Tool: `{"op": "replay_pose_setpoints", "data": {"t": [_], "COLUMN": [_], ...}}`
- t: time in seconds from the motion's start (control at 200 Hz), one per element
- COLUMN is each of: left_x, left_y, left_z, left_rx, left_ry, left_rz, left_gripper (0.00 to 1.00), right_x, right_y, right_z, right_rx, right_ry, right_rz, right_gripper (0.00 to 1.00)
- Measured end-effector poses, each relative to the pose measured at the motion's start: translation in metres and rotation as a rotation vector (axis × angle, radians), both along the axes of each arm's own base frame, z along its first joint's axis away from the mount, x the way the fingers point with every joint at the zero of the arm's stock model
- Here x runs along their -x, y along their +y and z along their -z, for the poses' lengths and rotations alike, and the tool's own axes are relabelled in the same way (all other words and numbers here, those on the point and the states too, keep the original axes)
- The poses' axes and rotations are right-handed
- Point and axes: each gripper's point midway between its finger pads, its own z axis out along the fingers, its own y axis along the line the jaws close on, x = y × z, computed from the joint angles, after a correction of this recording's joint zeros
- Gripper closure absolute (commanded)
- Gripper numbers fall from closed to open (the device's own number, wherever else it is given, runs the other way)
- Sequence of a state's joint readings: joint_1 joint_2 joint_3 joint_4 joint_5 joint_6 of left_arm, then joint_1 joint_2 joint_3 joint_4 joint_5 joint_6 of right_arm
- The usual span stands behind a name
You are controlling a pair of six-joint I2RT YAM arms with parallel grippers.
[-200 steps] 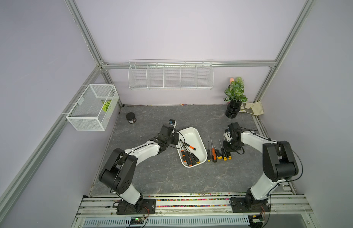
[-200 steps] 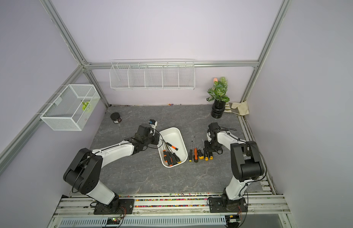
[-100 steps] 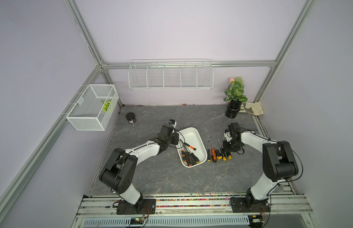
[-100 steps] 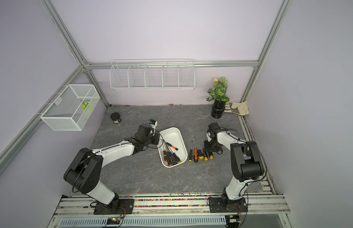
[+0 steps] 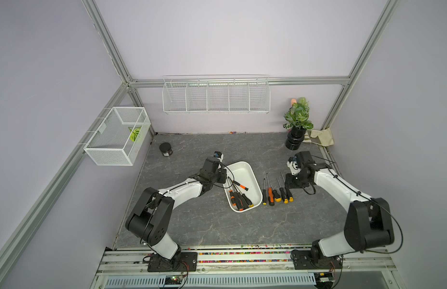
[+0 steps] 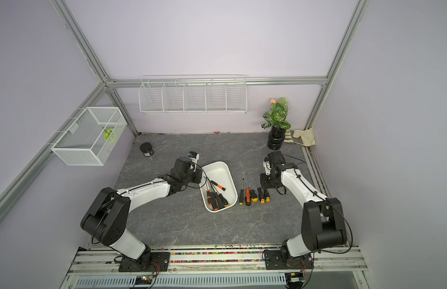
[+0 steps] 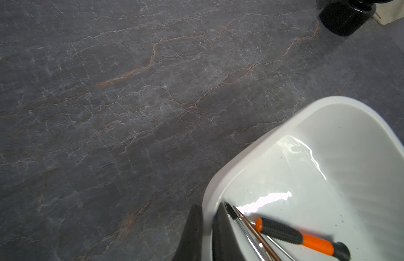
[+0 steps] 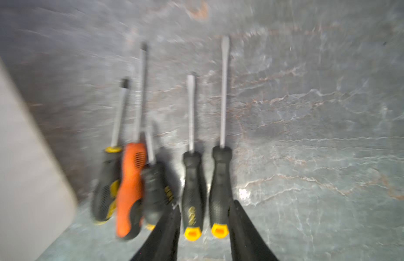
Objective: Take out the screwdriver from the storage box
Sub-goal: Place the screwdriver at the center of the board.
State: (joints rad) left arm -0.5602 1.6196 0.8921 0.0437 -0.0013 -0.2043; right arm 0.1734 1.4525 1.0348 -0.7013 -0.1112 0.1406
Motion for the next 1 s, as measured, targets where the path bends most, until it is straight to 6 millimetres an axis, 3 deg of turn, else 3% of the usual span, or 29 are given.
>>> {"op": "replay_pose_setpoints", "data": {"t": [0.075,0.195,0.325,0.475,0.725,1.0], "left_x": [0.000,0.000,0.000,0.000,0.001,0.001], "left_y": [0.000,0.000,0.000,0.000,0.000,0.000], "left_z": [0.000,0.000,0.000,-0.001,-0.001,-0.001], "left_rx": [0.000,0.001,0.001,0.005,0.005,0.005], "left_ry": [0.000,0.001,0.001,0.002,0.003,0.002], "left_rz": [0.000,0.000,0.000,-0.001,-0.001,0.000], "left_gripper": [1.00,1.00,1.00,1.00,1.00,1.00], "right_x": [0.005,0.021,0.045,0.064,0.055,0.035], "right_y": [0.020,0.071,0.119,0.158,0.200,0.217], "right_z": [-0.022,-0.051,-0.062,-0.065,-0.039,0.000], "right_rx": [-0.032,-0.081,-0.123,-0.148,-0.113,-0.035], "right_ry": [-0.055,-0.127,-0.155,-0.163,-0.141,-0.098], "right_rz": [-0.061,-0.221,-0.366,-0.490,-0.586,-0.626], "right_gripper": [0.60,0.60,0.60,0.61,0.61,0.65]}}
